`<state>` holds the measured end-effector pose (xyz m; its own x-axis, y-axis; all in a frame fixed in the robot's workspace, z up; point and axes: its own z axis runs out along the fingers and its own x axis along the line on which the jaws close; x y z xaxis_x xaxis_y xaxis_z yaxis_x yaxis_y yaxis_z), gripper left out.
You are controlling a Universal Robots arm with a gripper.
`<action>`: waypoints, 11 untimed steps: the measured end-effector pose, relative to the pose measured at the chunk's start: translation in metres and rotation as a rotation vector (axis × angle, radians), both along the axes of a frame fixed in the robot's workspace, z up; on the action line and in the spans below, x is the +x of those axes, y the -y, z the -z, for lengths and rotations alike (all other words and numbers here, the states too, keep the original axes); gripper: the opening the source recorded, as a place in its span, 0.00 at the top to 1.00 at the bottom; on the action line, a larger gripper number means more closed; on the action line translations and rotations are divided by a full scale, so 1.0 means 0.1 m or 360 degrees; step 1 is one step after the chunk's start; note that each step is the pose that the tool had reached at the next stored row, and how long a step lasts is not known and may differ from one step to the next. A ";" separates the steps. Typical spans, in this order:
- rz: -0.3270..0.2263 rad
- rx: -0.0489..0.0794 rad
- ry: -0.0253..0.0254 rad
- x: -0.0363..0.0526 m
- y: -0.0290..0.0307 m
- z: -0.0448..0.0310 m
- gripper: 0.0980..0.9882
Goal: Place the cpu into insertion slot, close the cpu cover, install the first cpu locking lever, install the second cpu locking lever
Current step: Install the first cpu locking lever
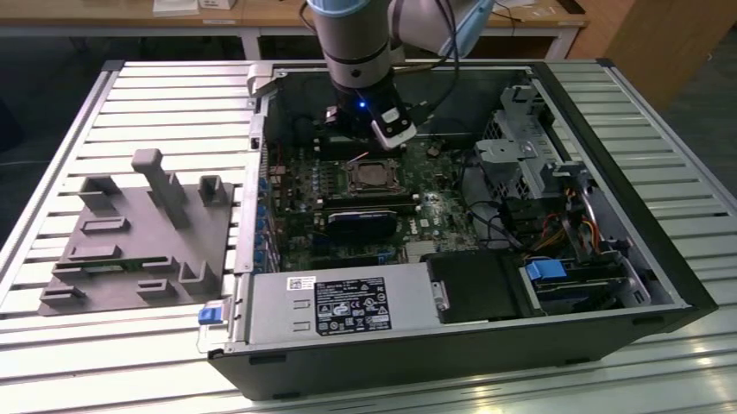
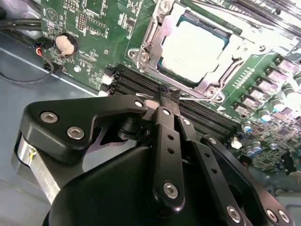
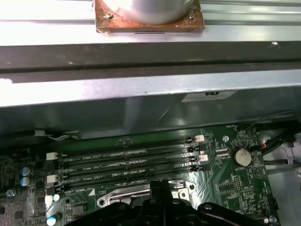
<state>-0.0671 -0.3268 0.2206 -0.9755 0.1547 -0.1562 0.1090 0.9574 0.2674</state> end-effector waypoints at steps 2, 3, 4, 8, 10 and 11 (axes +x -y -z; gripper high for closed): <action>0.0000 0.0000 0.00000 0.003 -0.025 0.011 1.00; 0.0000 0.0000 0.00001 0.003 -0.042 0.015 1.00; 0.0001 0.0000 0.00000 0.003 -0.061 0.019 1.00; 0.0002 -0.0001 0.00002 0.004 -0.121 0.031 1.00; 0.0002 -0.0005 0.00096 0.003 -0.125 0.036 1.00; 0.0002 -0.0006 0.00184 0.003 -0.124 0.040 1.00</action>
